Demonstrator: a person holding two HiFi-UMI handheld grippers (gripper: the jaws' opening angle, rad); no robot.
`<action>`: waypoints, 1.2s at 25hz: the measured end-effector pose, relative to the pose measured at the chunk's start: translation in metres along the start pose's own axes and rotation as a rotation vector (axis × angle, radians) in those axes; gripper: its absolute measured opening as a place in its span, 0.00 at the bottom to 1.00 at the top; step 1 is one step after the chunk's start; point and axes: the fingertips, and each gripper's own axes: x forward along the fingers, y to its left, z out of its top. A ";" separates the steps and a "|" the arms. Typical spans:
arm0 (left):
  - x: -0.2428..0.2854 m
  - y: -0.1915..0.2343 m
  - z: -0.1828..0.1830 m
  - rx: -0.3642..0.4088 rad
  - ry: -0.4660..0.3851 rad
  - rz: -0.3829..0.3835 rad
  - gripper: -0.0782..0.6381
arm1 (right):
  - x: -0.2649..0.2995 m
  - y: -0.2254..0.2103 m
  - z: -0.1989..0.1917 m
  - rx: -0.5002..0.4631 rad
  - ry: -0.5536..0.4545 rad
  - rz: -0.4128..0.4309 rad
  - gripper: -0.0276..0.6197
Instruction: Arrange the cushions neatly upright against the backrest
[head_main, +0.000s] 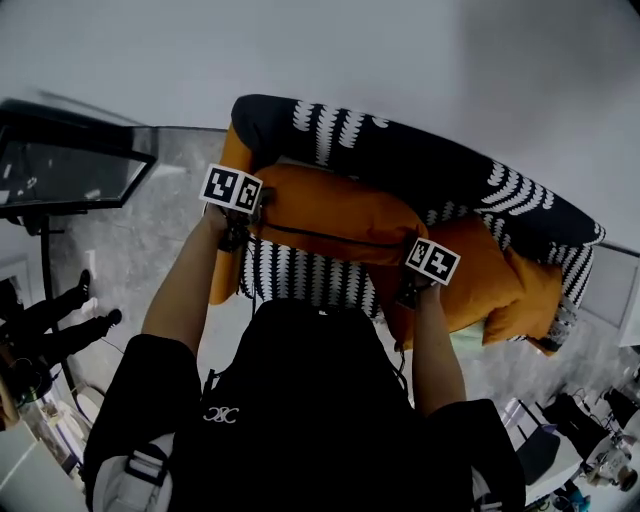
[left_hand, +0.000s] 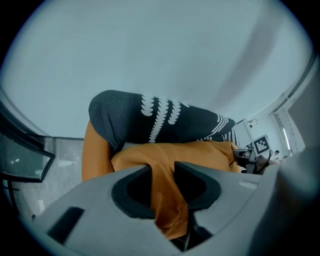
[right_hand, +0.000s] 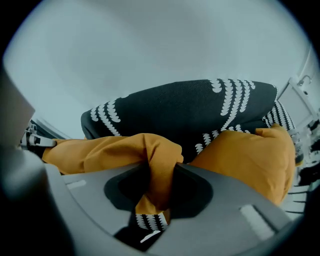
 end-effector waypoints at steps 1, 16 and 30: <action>0.003 0.001 0.009 -0.012 -0.010 -0.008 0.30 | 0.004 -0.002 0.009 0.017 -0.006 -0.006 0.23; -0.057 0.012 0.100 0.160 -0.356 0.214 0.46 | 0.056 -0.017 0.138 0.159 -0.147 -0.054 0.22; -0.085 -0.023 0.090 0.078 -0.544 0.196 0.11 | 0.040 -0.033 0.203 0.112 -0.322 -0.108 0.42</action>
